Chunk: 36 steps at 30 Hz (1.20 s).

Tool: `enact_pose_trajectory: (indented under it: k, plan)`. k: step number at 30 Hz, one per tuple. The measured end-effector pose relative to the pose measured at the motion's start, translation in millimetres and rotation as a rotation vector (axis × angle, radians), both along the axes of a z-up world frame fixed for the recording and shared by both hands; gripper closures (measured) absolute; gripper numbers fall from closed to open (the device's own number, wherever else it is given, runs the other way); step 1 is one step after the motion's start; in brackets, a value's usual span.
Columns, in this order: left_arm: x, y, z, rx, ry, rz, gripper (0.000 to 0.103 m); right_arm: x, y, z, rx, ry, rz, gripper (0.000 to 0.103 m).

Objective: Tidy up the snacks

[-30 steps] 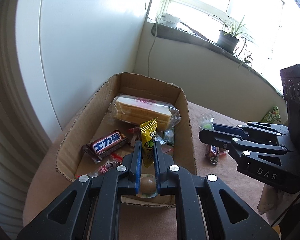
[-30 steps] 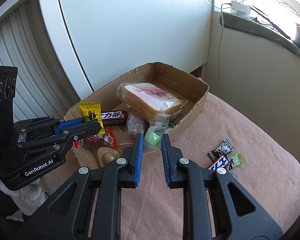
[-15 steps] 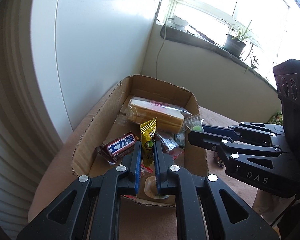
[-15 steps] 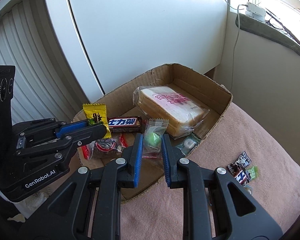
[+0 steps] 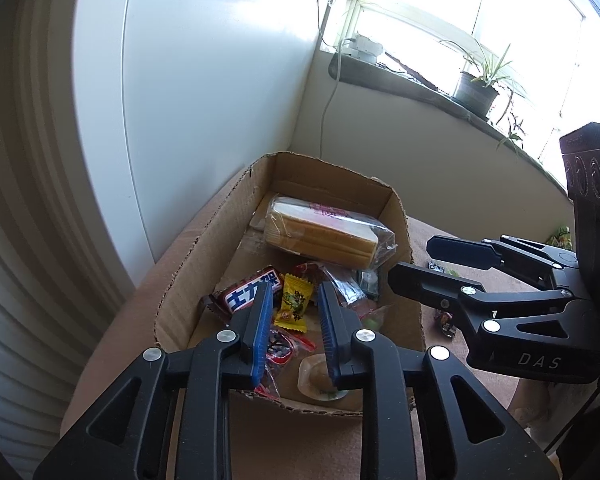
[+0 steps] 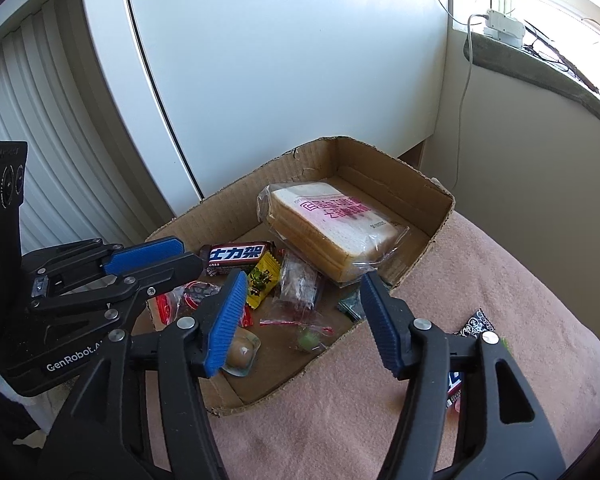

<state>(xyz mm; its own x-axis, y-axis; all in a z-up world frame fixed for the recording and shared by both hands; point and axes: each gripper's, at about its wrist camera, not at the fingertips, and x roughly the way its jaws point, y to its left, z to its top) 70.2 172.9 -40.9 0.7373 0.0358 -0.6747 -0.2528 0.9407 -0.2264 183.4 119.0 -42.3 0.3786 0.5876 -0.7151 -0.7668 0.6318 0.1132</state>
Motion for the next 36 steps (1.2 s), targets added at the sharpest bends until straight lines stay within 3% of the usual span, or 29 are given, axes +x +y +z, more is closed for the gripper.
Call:
enact_pose_trajectory:
  k: [5, 9, 14, 17, 31, 36]
  plan:
    - [0, -6, 2, 0.002, -0.004, -0.008, 0.072, 1, -15, 3, -0.002, -0.015, -0.024, 0.037]
    - [1, -11, 4, -0.002, -0.006, -0.021, 0.072, 5, -39, 6, 0.004, -0.025, -0.067, 0.033]
    - [2, -22, 7, -0.009, -0.02, -0.046, 0.06, 12, -78, 8, 0.005, -0.044, -0.136, 0.015]
    - [4, -31, 8, -0.011, -0.027, -0.066, 0.049, 15, -100, 7, 0.0, -0.047, -0.165, 0.011]
    - [20, -99, 7, -0.003, -0.021, -0.233, 0.049, 32, -164, -29, -0.059, 0.019, -0.262, 0.012]
    - [32, -124, 1, 0.01, -0.001, -0.303, 0.058, 34, -166, -45, -0.074, 0.054, -0.242, 0.023]
